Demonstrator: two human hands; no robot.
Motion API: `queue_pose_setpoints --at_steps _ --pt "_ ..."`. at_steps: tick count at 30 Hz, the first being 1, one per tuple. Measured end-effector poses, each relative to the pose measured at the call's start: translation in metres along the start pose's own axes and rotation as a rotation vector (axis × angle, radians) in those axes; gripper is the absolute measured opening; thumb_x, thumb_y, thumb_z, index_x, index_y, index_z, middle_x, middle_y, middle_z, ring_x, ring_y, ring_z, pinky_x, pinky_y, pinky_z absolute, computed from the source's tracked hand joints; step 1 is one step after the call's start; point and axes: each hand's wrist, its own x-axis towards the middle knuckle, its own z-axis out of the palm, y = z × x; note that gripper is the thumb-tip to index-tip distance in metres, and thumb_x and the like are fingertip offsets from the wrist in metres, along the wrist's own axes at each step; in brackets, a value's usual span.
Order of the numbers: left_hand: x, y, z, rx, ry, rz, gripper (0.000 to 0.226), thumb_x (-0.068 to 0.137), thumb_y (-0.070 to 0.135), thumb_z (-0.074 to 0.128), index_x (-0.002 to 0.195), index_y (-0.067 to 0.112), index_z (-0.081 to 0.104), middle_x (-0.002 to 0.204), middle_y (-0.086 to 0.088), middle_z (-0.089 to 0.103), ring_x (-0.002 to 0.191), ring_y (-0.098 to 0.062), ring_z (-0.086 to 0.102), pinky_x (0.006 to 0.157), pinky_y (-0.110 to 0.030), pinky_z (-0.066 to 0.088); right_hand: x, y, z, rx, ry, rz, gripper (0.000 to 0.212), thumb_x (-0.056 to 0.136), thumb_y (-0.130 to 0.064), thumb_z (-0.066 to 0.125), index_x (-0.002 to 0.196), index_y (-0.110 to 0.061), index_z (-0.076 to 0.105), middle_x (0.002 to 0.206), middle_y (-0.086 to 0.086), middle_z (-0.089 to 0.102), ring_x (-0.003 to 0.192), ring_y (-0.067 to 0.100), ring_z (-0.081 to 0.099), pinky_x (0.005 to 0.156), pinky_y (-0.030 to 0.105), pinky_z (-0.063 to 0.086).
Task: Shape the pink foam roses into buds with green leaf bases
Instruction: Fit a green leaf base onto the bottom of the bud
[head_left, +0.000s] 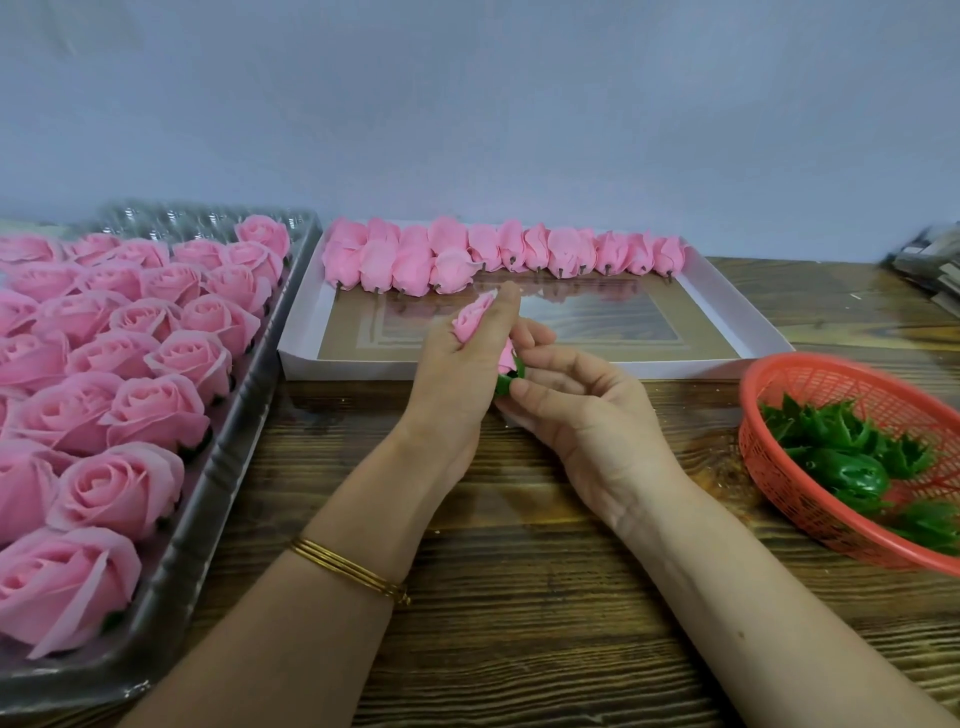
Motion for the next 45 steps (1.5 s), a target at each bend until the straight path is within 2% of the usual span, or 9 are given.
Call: queue_pose_setpoints --at_steps 6,9,14,19,23,28,31,38,45 --pt "-0.0002 0.0006 -0.0004 0.054 -0.004 0.023 0.047 0.099 0.038 0.052 0.056 0.020 0.058 0.087 -0.004 0.071 0.083 -0.015 0.066 0.084 -0.036 0.052 -0.0002 0.0007 -0.0013 -0.036 -0.001 -0.024 0.033 0.076 0.022 0.060 0.107 0.009 0.064 0.092 0.020 0.072 0.086 0.028 0.070 0.078 0.030 0.060" --pt "-0.0006 0.0012 -0.0019 0.070 -0.012 0.009 0.046 0.099 0.039 0.051 0.056 0.022 0.059 0.088 -0.001 0.072 0.087 -0.014 0.066 0.090 -0.039 0.051 -0.0005 0.0012 -0.0022 -0.077 0.008 -0.043 0.038 0.074 0.020 0.063 0.110 0.008 0.065 0.092 0.021 0.072 0.088 0.028 0.069 0.081 0.032 0.058" --pt "-0.0009 0.0014 -0.0012 0.041 -0.019 -0.014 0.048 0.099 0.038 0.053 0.054 0.024 0.061 0.086 -0.004 0.072 0.083 -0.019 0.067 0.091 -0.048 0.051 0.0003 0.0032 -0.0011 -0.100 0.025 -0.063 0.036 0.070 0.020 0.066 0.100 0.002 0.066 0.082 0.010 0.074 0.077 0.016 0.071 0.075 0.026 0.058" --pt "-0.0005 0.0005 -0.0008 0.003 -0.023 -0.018 0.047 0.099 0.037 0.051 0.055 0.022 0.059 0.084 -0.004 0.071 0.082 -0.017 0.067 0.086 -0.045 0.052 -0.0003 0.0053 0.0003 -0.108 0.037 -0.073 0.031 0.073 0.019 0.066 0.098 0.001 0.069 0.087 0.012 0.075 0.081 0.017 0.070 0.073 0.023 0.057" --pt "0.0003 0.0009 -0.0018 -0.007 -0.019 -0.029 0.049 0.099 0.037 0.052 0.053 0.023 0.060 0.082 -0.003 0.072 0.078 -0.012 0.068 0.076 -0.031 0.051 -0.0019 0.0058 0.0019 -0.025 -0.003 0.000 0.029 0.079 0.019 0.060 0.098 -0.001 0.069 0.086 0.014 0.074 0.084 0.021 0.071 0.085 0.033 0.058" --pt "0.0014 -0.0004 -0.0035 0.047 -0.016 -0.002 0.050 0.099 0.037 0.052 0.051 0.024 0.060 0.082 -0.002 0.073 0.084 -0.012 0.069 0.086 -0.035 0.052 -0.0019 0.0043 0.0028 0.042 0.000 0.047 0.024 0.078 0.018 0.059 0.099 0.007 0.066 0.085 0.017 0.074 0.080 0.022 0.073 0.082 0.030 0.059" --pt "0.0021 0.0002 -0.0049 0.049 0.010 0.009 0.051 0.100 0.035 0.050 0.052 0.022 0.060 0.079 -0.002 0.072 0.083 -0.011 0.069 0.090 -0.037 0.052 -0.0018 0.0038 0.0033 0.097 0.006 0.088 0.028 0.079 0.019 0.057 0.106 0.015 0.061 0.089 0.022 0.073 0.081 0.026 0.073 0.080 0.030 0.060" --pt "0.0014 -0.0001 -0.0046 0.076 0.050 0.037 0.047 0.101 0.032 0.050 0.058 0.015 0.059 0.079 -0.007 0.070 0.079 -0.011 0.068 0.087 -0.036 0.053 -0.0024 0.0040 0.0042 0.093 0.015 0.123 0.022 0.078 0.018 0.059 0.099 0.014 0.064 0.087 0.022 0.073 0.079 0.026 0.074 0.077 0.030 0.060" --pt "0.0018 -0.0024 -0.0017 0.071 0.064 0.023 0.053 0.101 0.032 0.051 0.049 0.024 0.063 0.068 0.000 0.070 0.075 -0.015 0.066 0.083 -0.038 0.054 -0.0020 0.0050 0.0045 0.088 0.037 0.102 0.017 0.076 0.018 0.060 0.090 0.012 0.067 0.083 0.019 0.074 0.077 0.025 0.074 0.078 0.031 0.060"
